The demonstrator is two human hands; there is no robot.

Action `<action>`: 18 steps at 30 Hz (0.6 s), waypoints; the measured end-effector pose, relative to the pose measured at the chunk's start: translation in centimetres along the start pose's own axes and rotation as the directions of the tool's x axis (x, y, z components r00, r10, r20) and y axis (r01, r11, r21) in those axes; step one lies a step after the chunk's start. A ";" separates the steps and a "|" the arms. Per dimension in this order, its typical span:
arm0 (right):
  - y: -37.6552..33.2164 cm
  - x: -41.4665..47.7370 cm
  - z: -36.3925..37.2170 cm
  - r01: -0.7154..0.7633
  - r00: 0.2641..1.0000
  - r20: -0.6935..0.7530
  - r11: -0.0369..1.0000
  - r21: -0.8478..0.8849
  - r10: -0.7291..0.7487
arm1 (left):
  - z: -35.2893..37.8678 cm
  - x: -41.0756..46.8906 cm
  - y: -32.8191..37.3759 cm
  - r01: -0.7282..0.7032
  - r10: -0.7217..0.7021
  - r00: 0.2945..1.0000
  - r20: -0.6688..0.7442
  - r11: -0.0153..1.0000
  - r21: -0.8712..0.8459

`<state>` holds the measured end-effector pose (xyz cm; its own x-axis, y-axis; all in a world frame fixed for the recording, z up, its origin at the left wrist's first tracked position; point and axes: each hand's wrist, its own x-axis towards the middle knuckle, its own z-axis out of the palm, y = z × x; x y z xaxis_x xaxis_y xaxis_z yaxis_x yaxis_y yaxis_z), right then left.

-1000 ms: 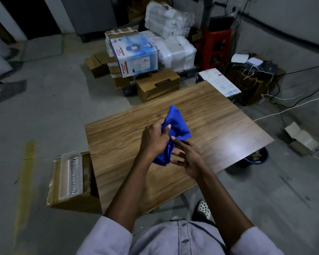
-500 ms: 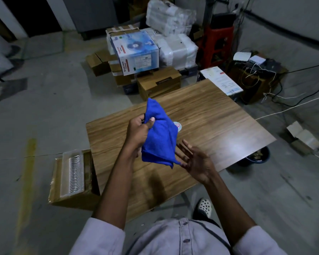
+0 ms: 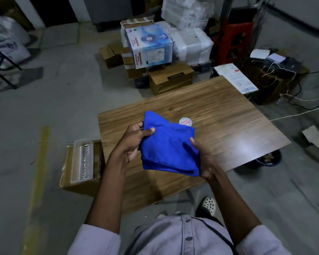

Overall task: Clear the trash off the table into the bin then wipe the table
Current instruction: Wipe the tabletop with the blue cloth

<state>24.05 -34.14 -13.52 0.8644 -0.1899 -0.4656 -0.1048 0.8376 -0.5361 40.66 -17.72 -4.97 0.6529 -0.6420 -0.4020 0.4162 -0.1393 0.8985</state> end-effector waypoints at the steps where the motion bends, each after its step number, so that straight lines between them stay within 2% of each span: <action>1: -0.2 0.0 -0.1 0.004 0.999 -0.052 0.993 -0.116 -0.010 | -0.6 0.0 -0.5 0.024 -0.025 0.999 0.021 0.998 0.061; 3: -0.5 -0.1 -0.3 0.015 0.993 -0.110 0.971 -0.237 -0.042 | -1.5 0.0 -1.6 0.071 -0.078 0.996 0.049 0.988 0.140; 6: -1.0 -0.3 -0.5 0.085 0.990 -0.084 0.952 -0.293 -0.114 | -2.1 -0.3 -2.6 0.080 -0.086 0.995 0.047 0.990 0.115; 9: -1.9 -1.2 -0.1 0.243 0.965 -0.032 0.934 -0.262 -0.261 | -2.3 -1.0 -2.7 -0.056 0.058 0.997 0.058 0.998 -0.039; 13: -2.9 -2.5 1.0 0.409 0.909 0.186 0.882 -0.234 -0.372 | -2.2 -1.8 -2.9 -0.172 0.216 0.970 0.107 0.931 -0.320; 15: -3.0 -2.2 0.8 0.439 0.897 0.190 0.850 -0.292 -0.399 | -1.6 -2.1 -3.1 -0.102 0.157 0.984 0.088 0.889 -0.447; 18: -2.9 -1.5 0.1 0.489 0.872 0.211 0.786 -0.379 -0.441 | -0.6 -2.2 -3.6 0.081 -0.061 0.997 0.057 0.856 -0.511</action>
<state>23.05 -36.26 -11.18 0.9041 -0.4267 -0.0211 0.1538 0.3711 -0.9158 38.06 -15.33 -7.44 0.5891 -0.6746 -0.4449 0.7326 0.2134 0.6463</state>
